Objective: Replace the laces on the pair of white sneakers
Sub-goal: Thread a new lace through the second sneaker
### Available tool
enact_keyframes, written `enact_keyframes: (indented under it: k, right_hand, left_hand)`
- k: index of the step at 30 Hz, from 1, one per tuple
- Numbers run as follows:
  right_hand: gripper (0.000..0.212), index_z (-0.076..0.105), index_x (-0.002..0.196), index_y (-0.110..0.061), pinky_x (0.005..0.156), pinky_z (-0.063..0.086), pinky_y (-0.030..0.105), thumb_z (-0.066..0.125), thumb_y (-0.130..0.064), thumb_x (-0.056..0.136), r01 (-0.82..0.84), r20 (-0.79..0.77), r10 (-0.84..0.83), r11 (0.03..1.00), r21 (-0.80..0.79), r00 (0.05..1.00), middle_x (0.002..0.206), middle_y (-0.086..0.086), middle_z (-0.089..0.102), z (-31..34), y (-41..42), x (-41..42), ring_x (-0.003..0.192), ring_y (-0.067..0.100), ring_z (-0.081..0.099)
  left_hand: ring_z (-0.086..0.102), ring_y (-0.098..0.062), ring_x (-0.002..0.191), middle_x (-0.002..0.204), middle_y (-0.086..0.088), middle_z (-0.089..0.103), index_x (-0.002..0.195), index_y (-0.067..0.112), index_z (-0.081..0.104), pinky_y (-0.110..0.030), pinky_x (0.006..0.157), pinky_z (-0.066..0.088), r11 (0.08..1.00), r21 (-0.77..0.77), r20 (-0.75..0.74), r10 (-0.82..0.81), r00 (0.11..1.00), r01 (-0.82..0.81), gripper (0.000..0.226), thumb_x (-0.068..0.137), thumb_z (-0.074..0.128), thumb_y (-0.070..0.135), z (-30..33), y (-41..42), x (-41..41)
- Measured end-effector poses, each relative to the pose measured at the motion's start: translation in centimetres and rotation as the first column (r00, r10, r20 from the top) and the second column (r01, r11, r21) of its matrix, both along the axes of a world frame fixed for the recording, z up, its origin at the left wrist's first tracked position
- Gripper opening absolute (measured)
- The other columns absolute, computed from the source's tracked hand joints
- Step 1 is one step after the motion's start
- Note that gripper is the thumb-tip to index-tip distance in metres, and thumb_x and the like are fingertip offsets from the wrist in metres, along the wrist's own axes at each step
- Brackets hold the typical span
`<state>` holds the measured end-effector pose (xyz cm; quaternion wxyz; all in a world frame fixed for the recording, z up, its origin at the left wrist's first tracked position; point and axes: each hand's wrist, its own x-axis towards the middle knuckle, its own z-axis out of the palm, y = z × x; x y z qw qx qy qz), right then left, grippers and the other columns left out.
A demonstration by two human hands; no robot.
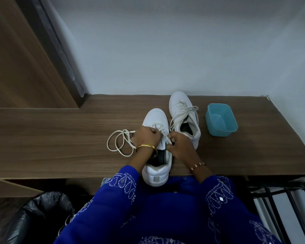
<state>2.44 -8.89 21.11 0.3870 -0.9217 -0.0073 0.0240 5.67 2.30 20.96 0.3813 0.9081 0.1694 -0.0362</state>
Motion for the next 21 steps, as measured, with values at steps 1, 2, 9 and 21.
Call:
enact_keyframes:
  k: [1,2,9,21]
  right_hand:
    - [0.035,0.036,0.061,-0.021,0.051,0.034,0.014,0.058,0.003,0.075,-0.001,-0.006,0.001,1.000,0.007,1.000,0.055,-0.008,0.037,-0.05,-0.02,0.00,0.052,0.005,0.035]
    - [0.036,0.036,0.061,-0.022,0.051,0.034,0.013,0.058,0.003,0.075,-0.005,-0.003,0.005,1.000,0.011,1.000,0.055,-0.008,0.037,-0.10,-0.04,0.00,0.052,0.005,0.035]
    - [0.038,0.034,0.060,-0.024,0.054,0.035,0.010,0.059,0.000,0.078,-0.027,0.016,0.027,1.000,-0.003,0.999,0.056,-0.008,0.039,-0.05,-0.04,-0.13,0.053,0.003,0.037]
    - [0.020,0.054,0.073,-0.017,0.058,0.042,0.010,0.063,0.000,0.078,-0.017,-0.169,0.036,0.993,0.116,0.985,0.065,-0.005,0.051,0.21,-0.45,0.20,0.061,0.007,0.050]
  left_hand:
    - [0.064,-0.034,0.078,0.075,-0.015,0.068,0.067,0.009,0.070,-0.035,0.068,0.050,1.000,-0.012,-0.016,-0.018,1.000,0.018,0.029,0.080,0.051,0.026,-0.14,0.05,0.09]
    - [0.063,-0.034,0.079,0.077,-0.015,0.069,0.068,0.009,0.071,-0.035,0.069,0.050,0.999,-0.014,-0.028,-0.045,0.999,0.045,0.028,0.080,0.052,0.025,-0.15,0.03,0.13]
    - [0.064,-0.027,0.091,0.093,-0.005,0.072,0.089,0.017,0.076,-0.028,0.072,0.049,0.992,-0.085,-0.039,-0.098,0.994,0.095,0.022,0.081,0.055,0.015,-0.40,-0.17,-0.17]
    - [0.056,-0.026,0.105,0.106,-0.005,0.063,0.089,0.024,0.074,-0.038,0.088,0.040,0.994,0.073,0.063,-0.091,0.994,0.086,0.017,0.080,0.060,0.019,-0.94,0.01,0.08]
